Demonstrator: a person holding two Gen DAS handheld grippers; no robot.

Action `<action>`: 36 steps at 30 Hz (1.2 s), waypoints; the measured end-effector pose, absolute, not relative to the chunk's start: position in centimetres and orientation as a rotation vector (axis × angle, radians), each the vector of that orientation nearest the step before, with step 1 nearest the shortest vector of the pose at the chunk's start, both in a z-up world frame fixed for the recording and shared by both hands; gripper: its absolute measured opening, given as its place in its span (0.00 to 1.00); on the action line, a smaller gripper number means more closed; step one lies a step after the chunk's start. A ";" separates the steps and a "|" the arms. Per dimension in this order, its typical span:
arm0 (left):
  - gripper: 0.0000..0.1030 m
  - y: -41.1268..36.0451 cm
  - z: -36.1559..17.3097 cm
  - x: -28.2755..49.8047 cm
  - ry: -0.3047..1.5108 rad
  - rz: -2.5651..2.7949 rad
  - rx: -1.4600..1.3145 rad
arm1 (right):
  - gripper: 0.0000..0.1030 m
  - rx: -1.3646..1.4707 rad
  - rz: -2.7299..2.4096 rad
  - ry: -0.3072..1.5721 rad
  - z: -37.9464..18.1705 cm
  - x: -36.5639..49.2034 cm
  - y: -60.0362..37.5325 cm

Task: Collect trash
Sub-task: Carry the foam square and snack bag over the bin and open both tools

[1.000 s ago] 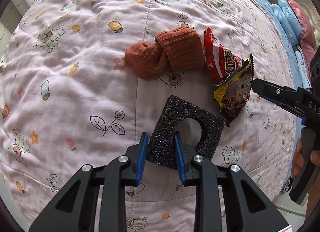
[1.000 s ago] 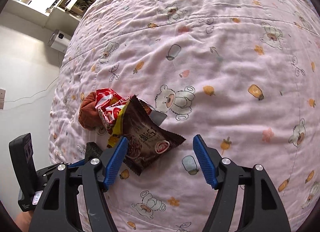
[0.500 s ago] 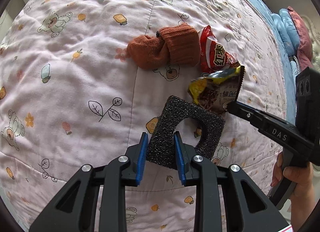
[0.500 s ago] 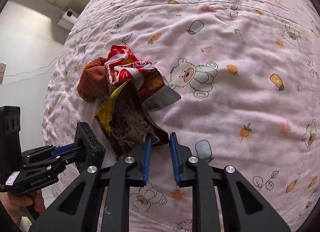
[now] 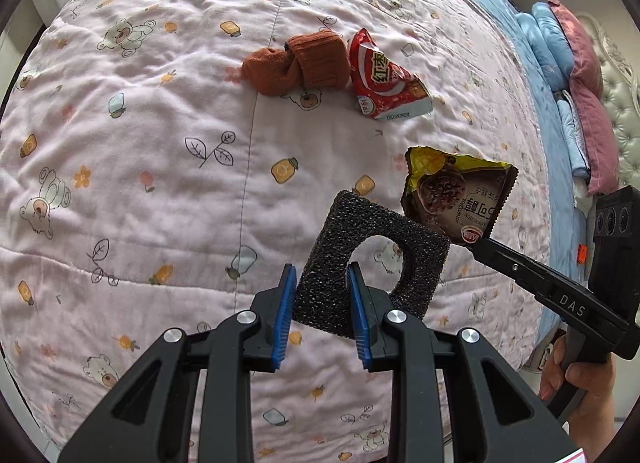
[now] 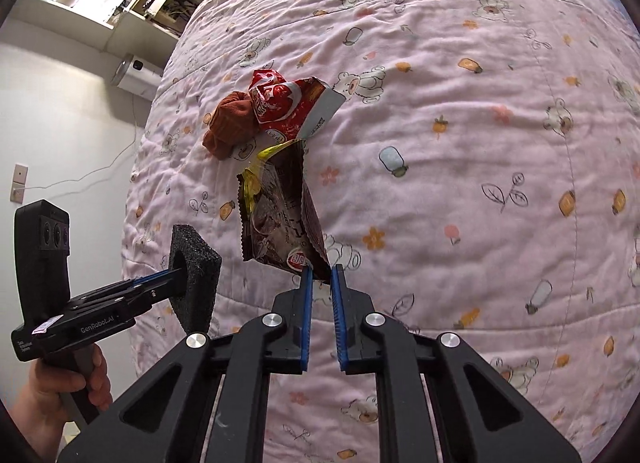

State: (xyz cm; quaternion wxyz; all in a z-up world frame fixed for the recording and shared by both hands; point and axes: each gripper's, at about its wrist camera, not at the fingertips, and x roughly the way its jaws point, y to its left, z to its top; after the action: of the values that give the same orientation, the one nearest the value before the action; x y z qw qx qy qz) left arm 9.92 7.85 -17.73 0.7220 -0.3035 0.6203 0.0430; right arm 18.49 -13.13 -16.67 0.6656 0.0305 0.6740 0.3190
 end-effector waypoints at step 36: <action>0.26 -24.3 -14.2 -1.2 1.531 -0.522 -0.217 | 0.10 0.574 0.076 1.388 -11.9 -9.2 -49.7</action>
State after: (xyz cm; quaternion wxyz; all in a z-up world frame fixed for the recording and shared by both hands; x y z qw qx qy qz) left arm -1.21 -24.32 -14.19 0.6852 -0.0968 0.6833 -0.2329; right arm -9.18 -49.66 -11.89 0.7303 0.2607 0.6305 0.0347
